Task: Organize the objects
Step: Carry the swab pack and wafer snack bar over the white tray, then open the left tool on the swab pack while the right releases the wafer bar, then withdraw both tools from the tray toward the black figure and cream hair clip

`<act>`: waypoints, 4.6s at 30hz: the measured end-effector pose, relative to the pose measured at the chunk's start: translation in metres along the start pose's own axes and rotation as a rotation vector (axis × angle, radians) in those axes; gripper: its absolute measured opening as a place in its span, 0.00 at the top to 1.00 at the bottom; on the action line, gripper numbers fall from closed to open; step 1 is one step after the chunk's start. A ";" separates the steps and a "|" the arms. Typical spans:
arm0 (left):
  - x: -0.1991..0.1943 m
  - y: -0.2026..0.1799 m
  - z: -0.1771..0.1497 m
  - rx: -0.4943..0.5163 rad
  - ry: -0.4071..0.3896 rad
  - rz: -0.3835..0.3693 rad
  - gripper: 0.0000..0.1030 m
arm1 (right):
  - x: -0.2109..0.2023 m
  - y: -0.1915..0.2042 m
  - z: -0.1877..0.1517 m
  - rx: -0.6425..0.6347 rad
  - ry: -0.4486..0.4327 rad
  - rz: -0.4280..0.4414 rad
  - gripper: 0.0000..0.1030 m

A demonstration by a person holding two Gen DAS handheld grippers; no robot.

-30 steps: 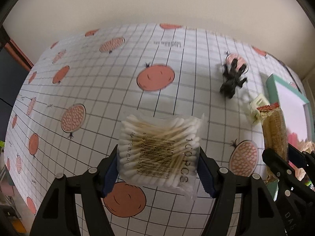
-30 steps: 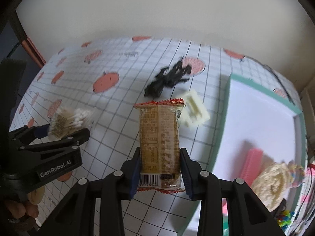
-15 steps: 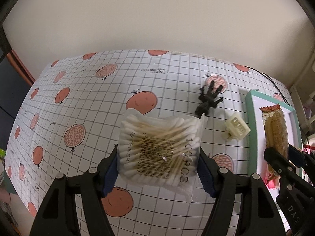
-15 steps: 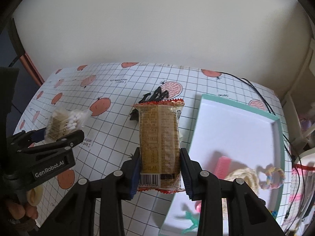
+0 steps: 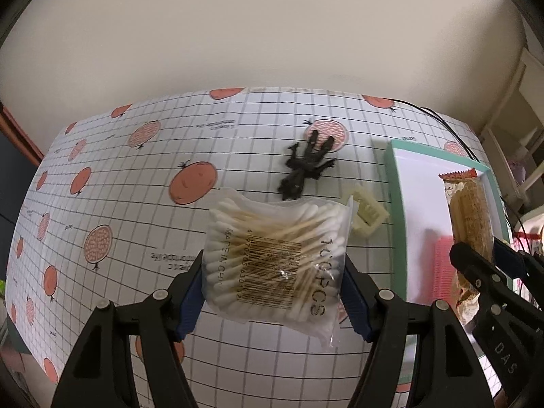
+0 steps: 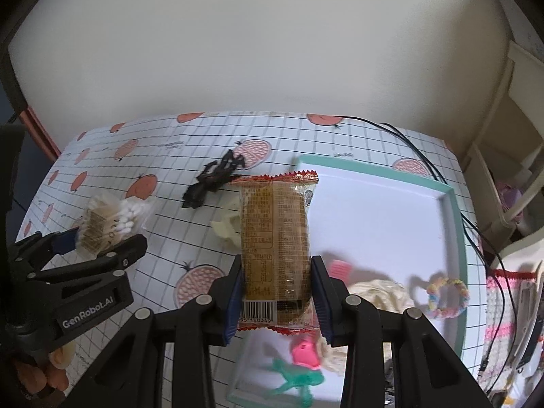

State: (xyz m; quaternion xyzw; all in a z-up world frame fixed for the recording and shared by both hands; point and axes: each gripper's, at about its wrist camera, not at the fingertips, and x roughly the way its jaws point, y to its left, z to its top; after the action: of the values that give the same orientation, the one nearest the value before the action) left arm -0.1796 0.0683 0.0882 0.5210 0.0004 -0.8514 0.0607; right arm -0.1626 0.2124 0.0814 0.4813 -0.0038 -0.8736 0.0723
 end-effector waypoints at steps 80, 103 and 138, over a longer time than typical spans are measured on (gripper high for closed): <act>0.051 -0.161 0.006 0.183 -0.115 -0.231 0.30 | 0.017 -0.144 -0.010 0.235 -0.036 -0.142 0.61; 0.035 -0.159 0.017 0.206 -0.122 -0.209 0.27 | -0.008 -0.145 0.003 0.225 -0.063 -0.174 0.46; 0.017 -0.119 0.031 0.057 -0.175 -0.128 0.04 | -0.031 -0.143 0.011 0.221 -0.092 -0.203 0.27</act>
State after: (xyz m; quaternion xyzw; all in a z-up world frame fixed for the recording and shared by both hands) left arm -0.2270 0.1827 0.0798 0.4450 0.0042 -0.8955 -0.0090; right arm -0.1730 0.3569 0.1025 0.4436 -0.0546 -0.8918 -0.0703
